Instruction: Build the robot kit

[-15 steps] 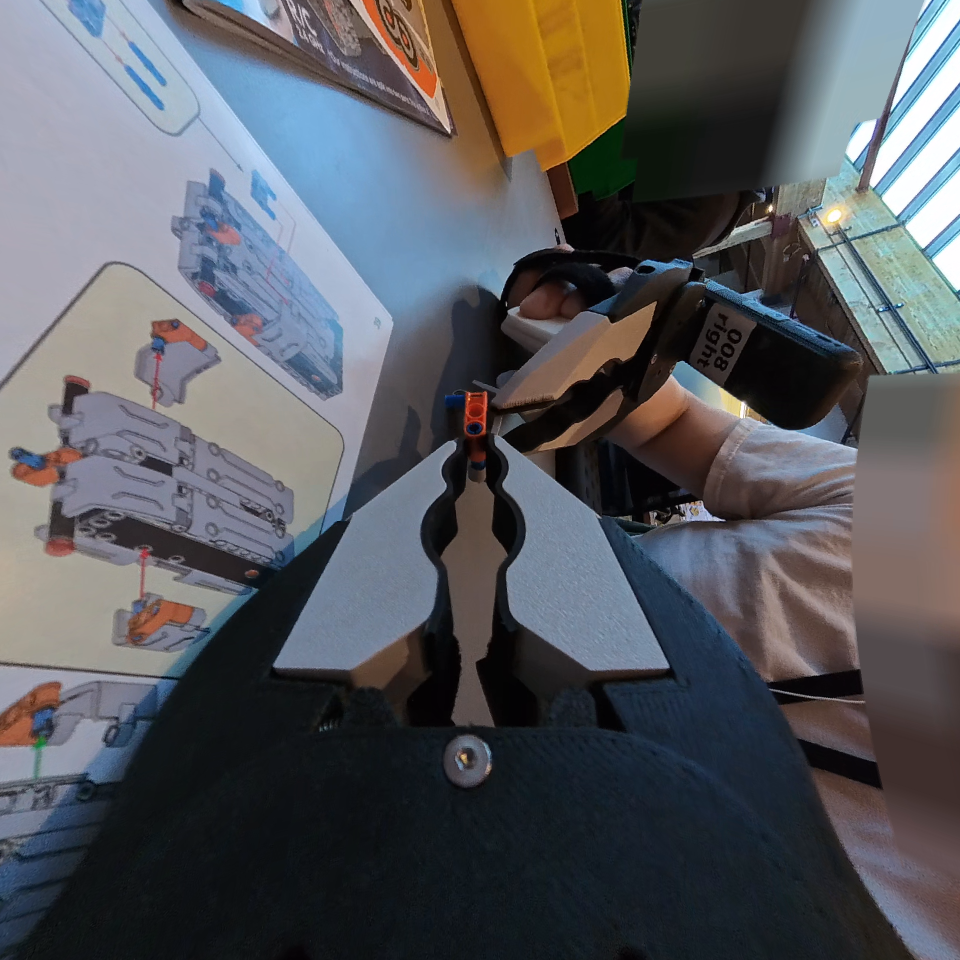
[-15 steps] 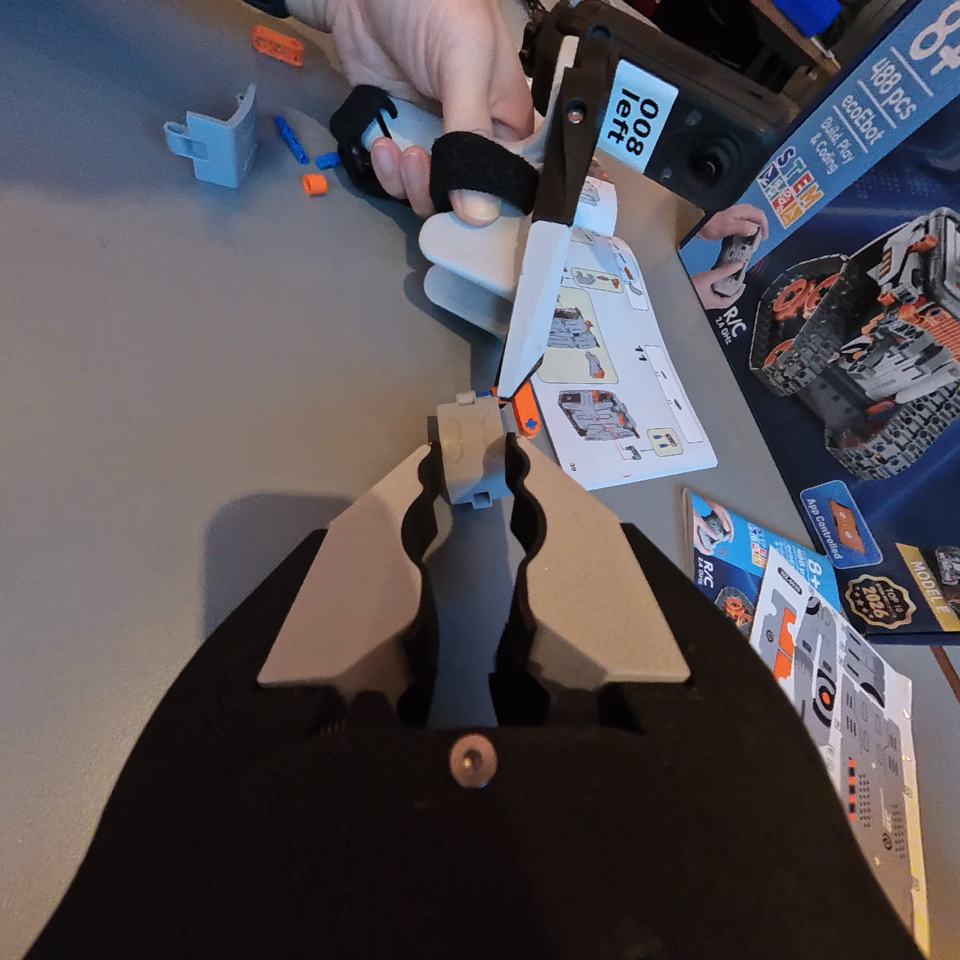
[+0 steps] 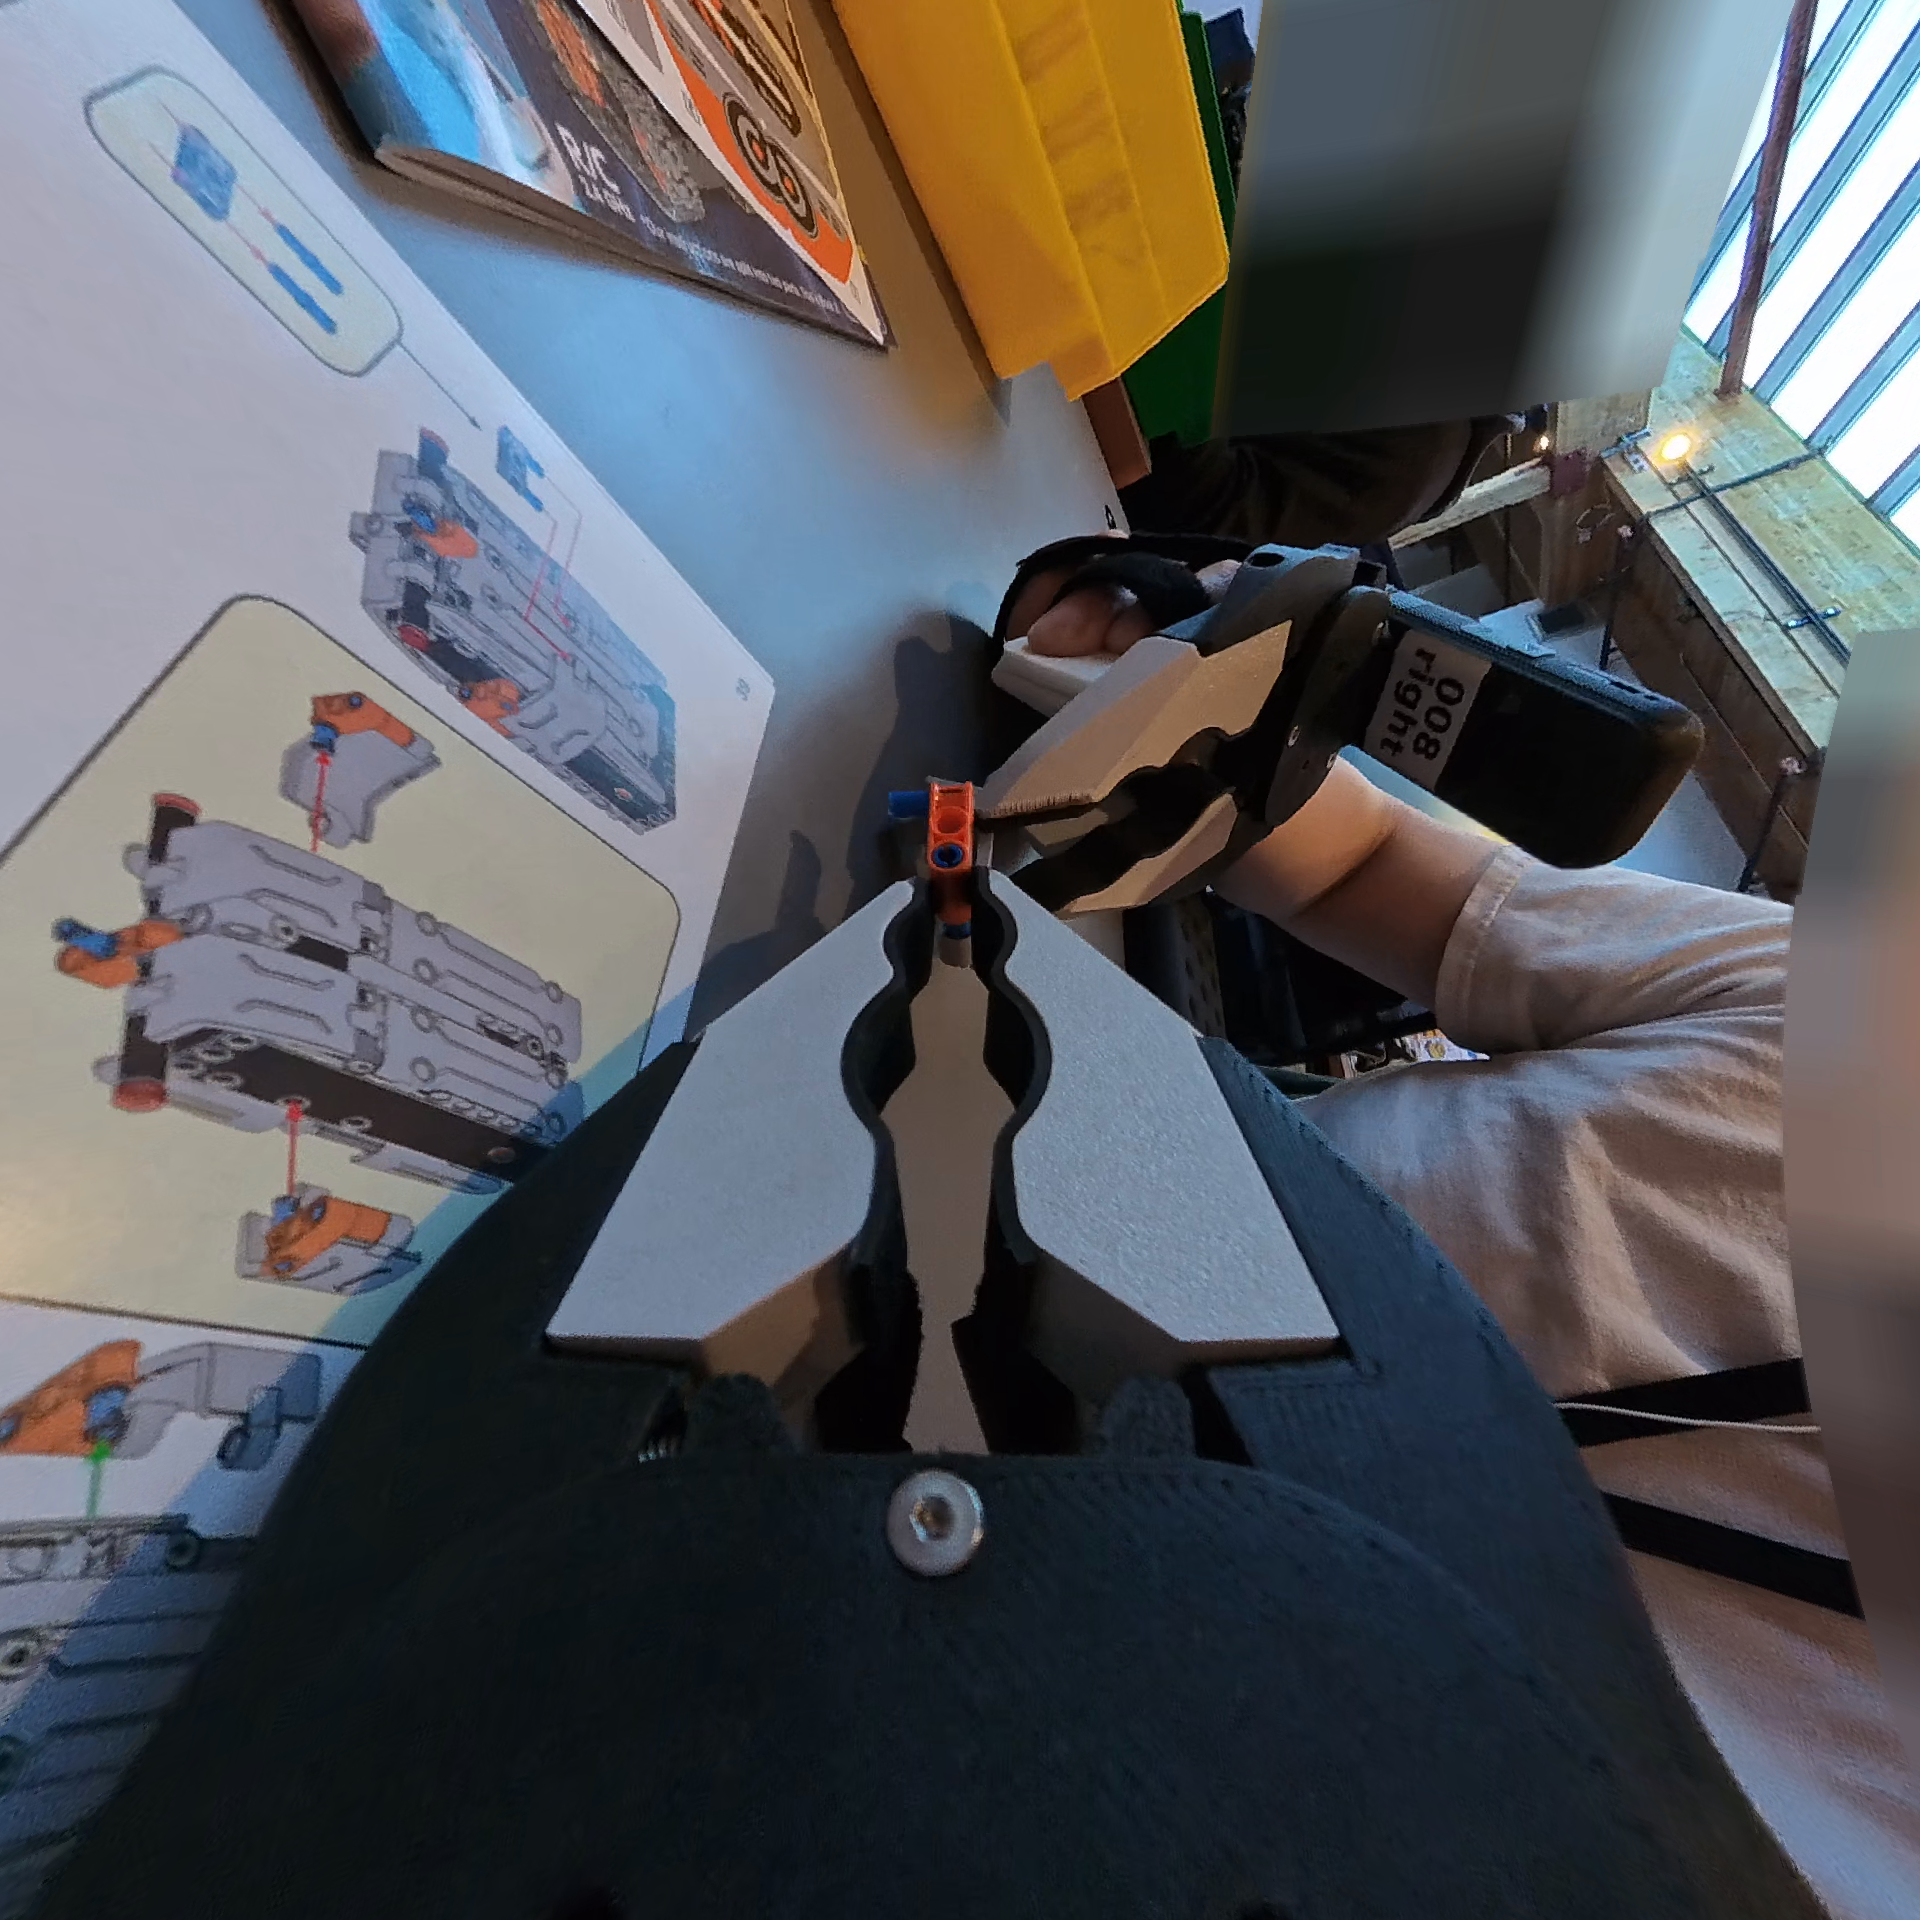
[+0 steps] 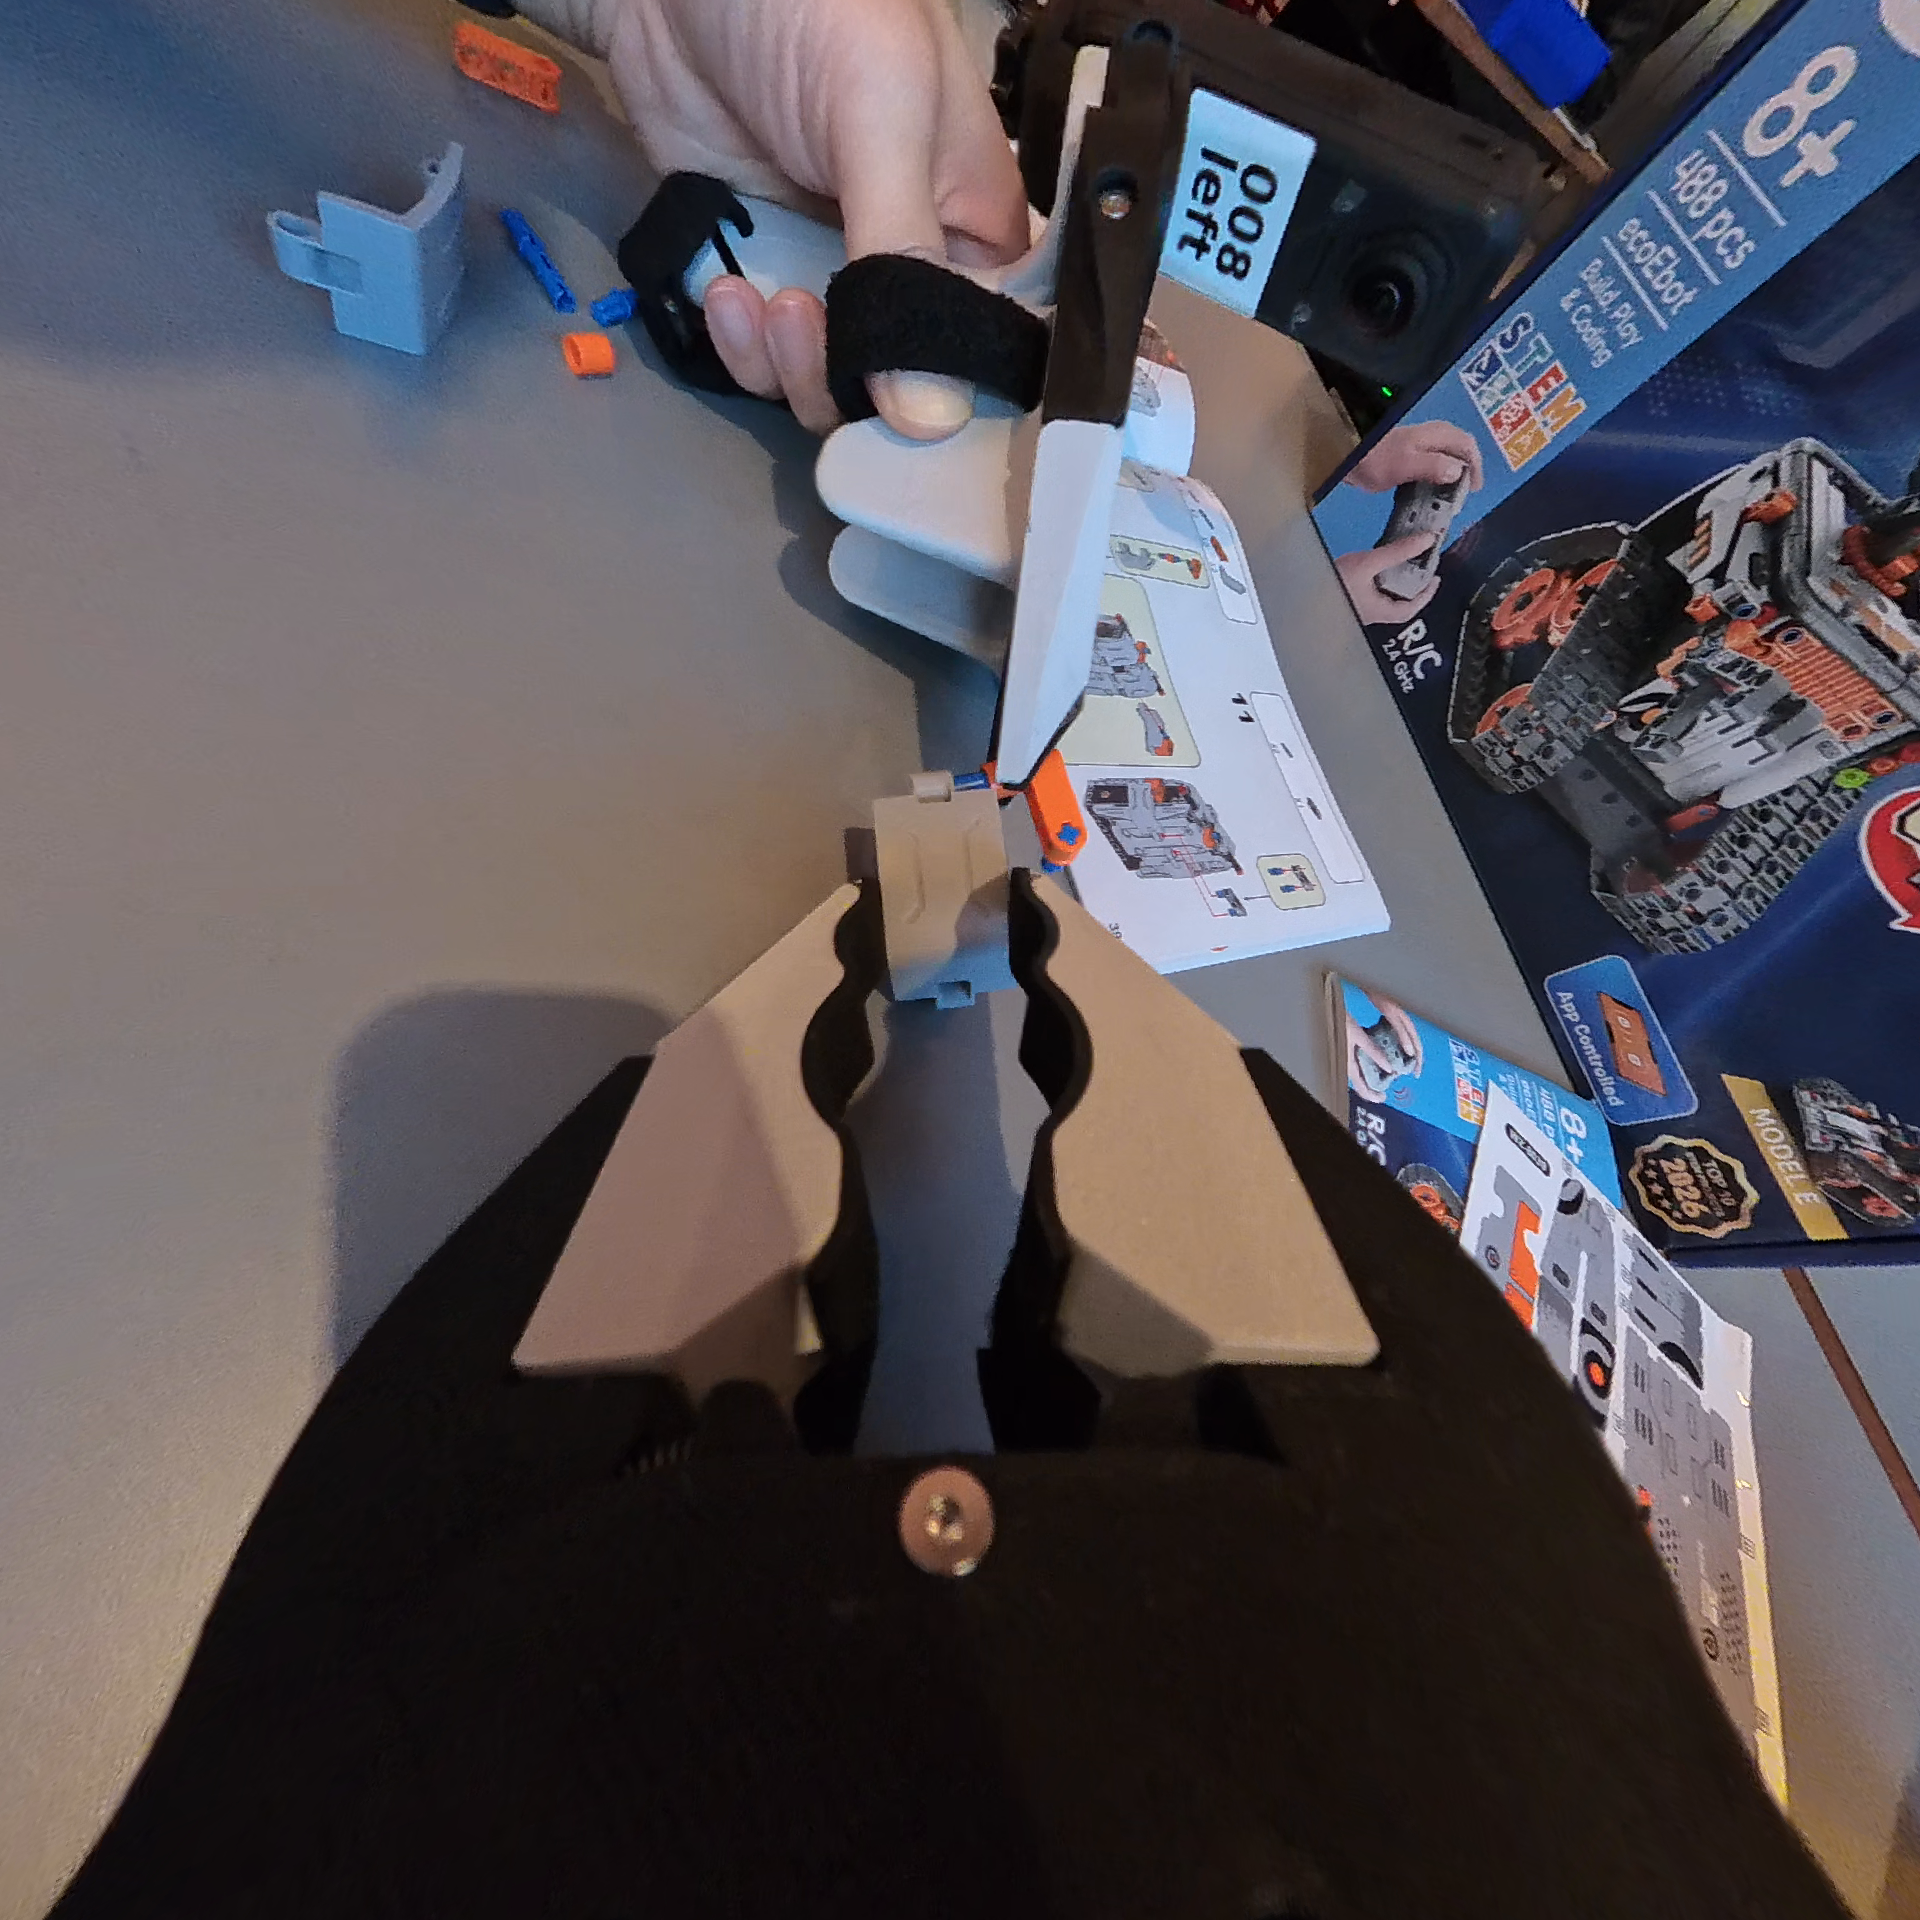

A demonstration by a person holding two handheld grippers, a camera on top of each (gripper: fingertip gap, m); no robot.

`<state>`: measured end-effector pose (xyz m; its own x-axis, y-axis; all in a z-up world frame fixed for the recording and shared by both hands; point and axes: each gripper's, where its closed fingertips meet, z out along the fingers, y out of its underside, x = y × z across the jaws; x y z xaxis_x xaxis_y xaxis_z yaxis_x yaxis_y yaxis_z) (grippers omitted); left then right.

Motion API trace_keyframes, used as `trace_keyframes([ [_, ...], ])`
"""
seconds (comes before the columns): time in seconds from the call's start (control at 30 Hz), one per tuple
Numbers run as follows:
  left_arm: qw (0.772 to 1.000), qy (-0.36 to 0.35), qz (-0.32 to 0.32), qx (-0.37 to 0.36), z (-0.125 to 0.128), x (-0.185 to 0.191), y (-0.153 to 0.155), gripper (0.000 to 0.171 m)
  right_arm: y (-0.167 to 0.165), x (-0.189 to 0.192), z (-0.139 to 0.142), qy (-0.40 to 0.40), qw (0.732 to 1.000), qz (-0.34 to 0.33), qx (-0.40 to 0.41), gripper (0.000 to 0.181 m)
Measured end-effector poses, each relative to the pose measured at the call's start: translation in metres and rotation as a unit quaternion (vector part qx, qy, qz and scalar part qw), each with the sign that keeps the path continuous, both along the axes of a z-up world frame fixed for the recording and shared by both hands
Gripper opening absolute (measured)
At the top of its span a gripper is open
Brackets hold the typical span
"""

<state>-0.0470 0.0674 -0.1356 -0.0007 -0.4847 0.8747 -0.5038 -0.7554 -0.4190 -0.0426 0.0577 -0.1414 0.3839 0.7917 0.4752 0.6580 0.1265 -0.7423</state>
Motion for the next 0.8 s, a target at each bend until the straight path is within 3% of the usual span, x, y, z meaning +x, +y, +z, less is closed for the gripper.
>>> trace_keyframes([
  [0.8, 0.999, 0.012, -0.016, 0.041, -0.0049, -0.0038, -0.004, 0.006, -0.0019, -0.0021, -0.0028, -0.009, 1.0, 0.009, -0.002, 0.024],
])
